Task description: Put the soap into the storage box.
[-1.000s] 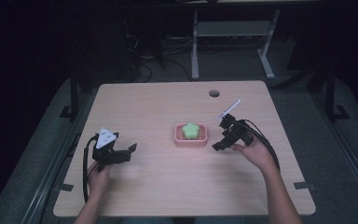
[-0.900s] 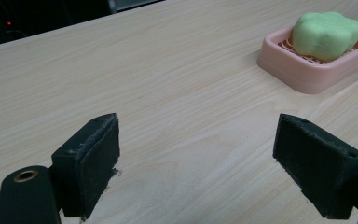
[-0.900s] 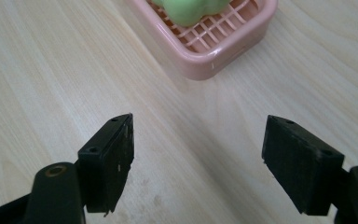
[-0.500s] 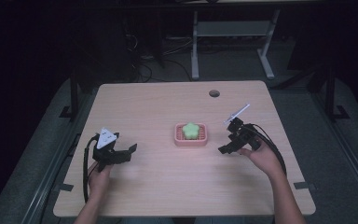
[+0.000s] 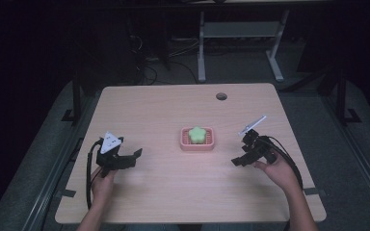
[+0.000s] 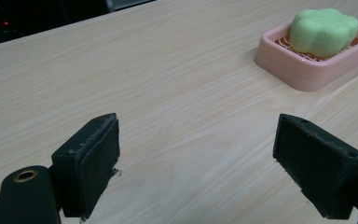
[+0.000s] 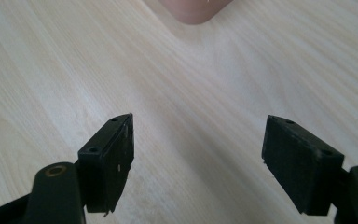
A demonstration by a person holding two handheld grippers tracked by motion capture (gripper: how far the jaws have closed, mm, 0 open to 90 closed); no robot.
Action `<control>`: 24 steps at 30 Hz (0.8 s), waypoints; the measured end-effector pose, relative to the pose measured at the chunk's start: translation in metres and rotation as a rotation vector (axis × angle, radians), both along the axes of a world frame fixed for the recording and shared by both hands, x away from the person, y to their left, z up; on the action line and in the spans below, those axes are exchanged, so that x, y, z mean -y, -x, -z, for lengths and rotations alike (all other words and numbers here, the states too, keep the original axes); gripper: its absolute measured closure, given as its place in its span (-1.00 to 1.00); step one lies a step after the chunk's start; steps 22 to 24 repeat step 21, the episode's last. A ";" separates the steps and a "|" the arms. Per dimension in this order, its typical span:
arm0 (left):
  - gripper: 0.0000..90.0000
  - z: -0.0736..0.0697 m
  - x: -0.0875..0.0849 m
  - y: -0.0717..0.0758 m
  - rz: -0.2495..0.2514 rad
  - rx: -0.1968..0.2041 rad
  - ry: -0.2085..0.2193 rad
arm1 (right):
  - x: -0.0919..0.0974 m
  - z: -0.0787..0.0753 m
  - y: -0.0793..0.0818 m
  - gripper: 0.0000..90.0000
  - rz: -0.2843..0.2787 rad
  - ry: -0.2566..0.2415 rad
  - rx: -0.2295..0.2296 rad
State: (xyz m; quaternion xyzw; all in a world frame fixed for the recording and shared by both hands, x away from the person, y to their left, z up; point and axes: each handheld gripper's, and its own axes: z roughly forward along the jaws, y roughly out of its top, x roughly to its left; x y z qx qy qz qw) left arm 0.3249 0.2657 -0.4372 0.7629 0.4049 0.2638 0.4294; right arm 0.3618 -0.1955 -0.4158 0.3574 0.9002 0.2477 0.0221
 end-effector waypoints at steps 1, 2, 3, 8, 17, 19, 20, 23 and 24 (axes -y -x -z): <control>-0.68 0.000 0.000 0.000 0.003 -0.003 -0.011 | 0.001 0.001 0.002 -0.46 0.005 0.003 0.000; -0.68 0.000 -0.001 0.000 0.006 -0.003 -0.015 | 0.003 0.002 0.004 -0.46 0.006 -0.004 0.001; -0.68 0.000 0.000 0.000 0.008 -0.003 -0.015 | 0.004 0.004 0.006 -0.46 0.007 -0.009 -0.003; -0.68 0.000 0.002 0.000 0.016 -0.007 -0.022 | 0.012 0.009 0.014 -0.45 0.015 -0.018 0.000; -0.68 0.001 0.007 0.001 0.031 -0.004 -0.038 | 0.023 0.015 0.038 -0.45 0.026 -0.035 0.033; -0.68 0.001 0.008 0.002 0.036 -0.005 -0.042 | 0.025 0.016 0.045 -0.45 0.032 -0.043 0.037; -0.68 0.001 0.009 0.002 0.037 -0.004 -0.043 | 0.026 0.017 0.049 -0.46 0.028 -0.046 0.044; -0.68 0.001 0.009 0.002 0.037 -0.004 -0.043 | 0.026 0.018 0.052 -0.46 0.023 -0.047 0.050; -0.68 0.001 0.009 0.002 0.037 -0.004 -0.043 | 0.026 0.018 0.052 -0.46 0.023 -0.047 0.050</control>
